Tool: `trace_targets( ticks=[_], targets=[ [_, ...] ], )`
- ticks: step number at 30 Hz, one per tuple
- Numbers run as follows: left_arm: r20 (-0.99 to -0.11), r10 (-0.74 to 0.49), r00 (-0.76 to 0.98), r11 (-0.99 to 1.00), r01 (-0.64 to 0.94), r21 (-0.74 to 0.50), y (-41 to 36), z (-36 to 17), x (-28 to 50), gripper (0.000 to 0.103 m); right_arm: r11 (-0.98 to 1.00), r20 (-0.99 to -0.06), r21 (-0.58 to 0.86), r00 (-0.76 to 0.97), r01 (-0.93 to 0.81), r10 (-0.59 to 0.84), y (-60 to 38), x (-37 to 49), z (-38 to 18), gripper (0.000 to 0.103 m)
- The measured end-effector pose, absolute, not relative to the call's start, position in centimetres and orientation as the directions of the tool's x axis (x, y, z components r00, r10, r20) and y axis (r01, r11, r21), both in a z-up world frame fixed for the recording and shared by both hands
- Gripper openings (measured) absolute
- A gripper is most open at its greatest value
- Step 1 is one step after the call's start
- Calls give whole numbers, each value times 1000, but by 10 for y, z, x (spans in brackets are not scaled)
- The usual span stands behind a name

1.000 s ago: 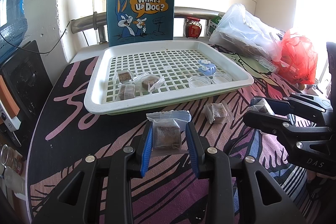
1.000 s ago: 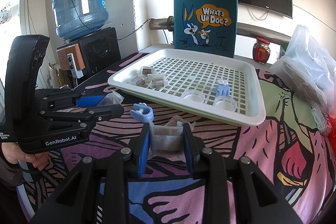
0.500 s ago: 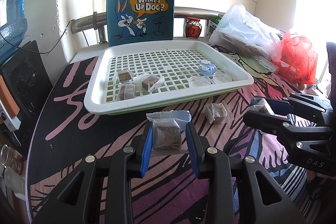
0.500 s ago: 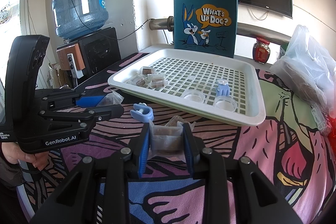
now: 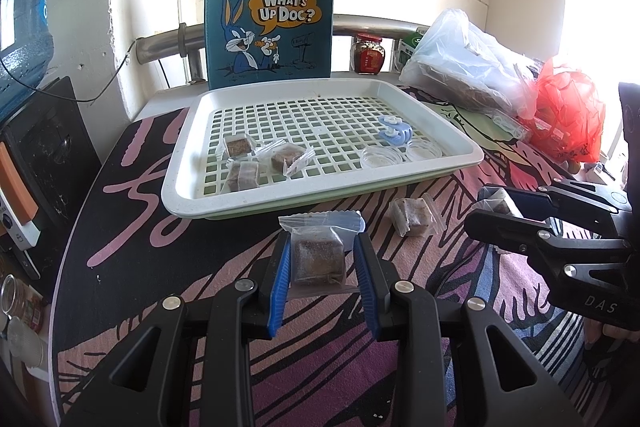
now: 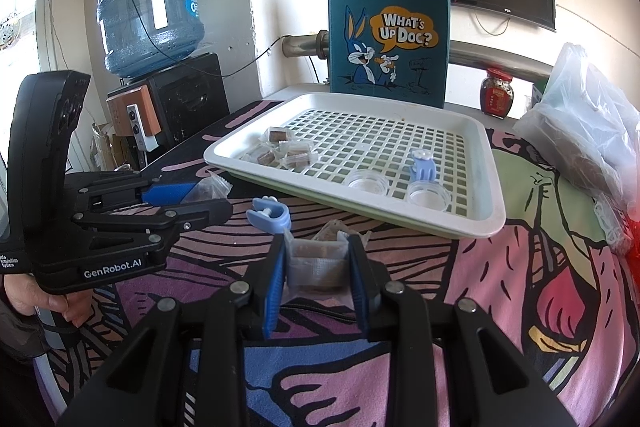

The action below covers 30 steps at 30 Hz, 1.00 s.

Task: Organize objects
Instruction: 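Carry both bagged cubes over the tray and open both grippers to drop them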

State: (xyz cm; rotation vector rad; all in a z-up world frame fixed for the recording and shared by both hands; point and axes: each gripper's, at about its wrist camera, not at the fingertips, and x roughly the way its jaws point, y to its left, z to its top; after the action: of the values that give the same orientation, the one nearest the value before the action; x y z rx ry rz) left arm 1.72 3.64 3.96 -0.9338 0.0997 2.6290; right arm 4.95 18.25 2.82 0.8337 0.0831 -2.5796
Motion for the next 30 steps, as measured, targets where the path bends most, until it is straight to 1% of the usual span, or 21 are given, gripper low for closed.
trace_targets(
  ticks=[8,10,12,15,18,21,24,27,30],
  targets=[
    [-637,335,-695,-933,-337,-123,24,39,10,30,-912,-590,150,-705,382,-393,195,38,24,29],
    [-644,348,-682,-929,-344,-137,20,44,9,30,-911,-595,181,-696,371,-401,201,35,22,29],
    [-629,369,-684,-922,-355,-154,13,57,8,30,-915,-605,184,-692,360,-394,206,34,25,29],
    [-597,337,-727,-933,-341,-112,3,78,1,30,-912,-589,197,-701,359,-403,217,34,40,29],
    [-581,296,-758,-945,-319,-66,-3,91,-20,30,-925,-566,168,-735,340,-373,226,27,62,29],
    [-606,268,-749,-953,-298,-54,-3,89,-52,30,-927,-561,175,-740,332,-371,230,5,76,29],
    [-643,261,-720,-957,-280,-75,-2,74,-80,30,-933,-593,189,-722,305,-356,229,-26,73,29],
    [-677,255,-690,-960,-262,-95,2,57,-98,30,-944,-640,192,-695,267,-327,225,-53,58,29],
    [-683,249,-686,-958,-280,-68,11,49,-102,30,-952,-681,187,-667,241,-302,223,-70,39,29]
  ],
)
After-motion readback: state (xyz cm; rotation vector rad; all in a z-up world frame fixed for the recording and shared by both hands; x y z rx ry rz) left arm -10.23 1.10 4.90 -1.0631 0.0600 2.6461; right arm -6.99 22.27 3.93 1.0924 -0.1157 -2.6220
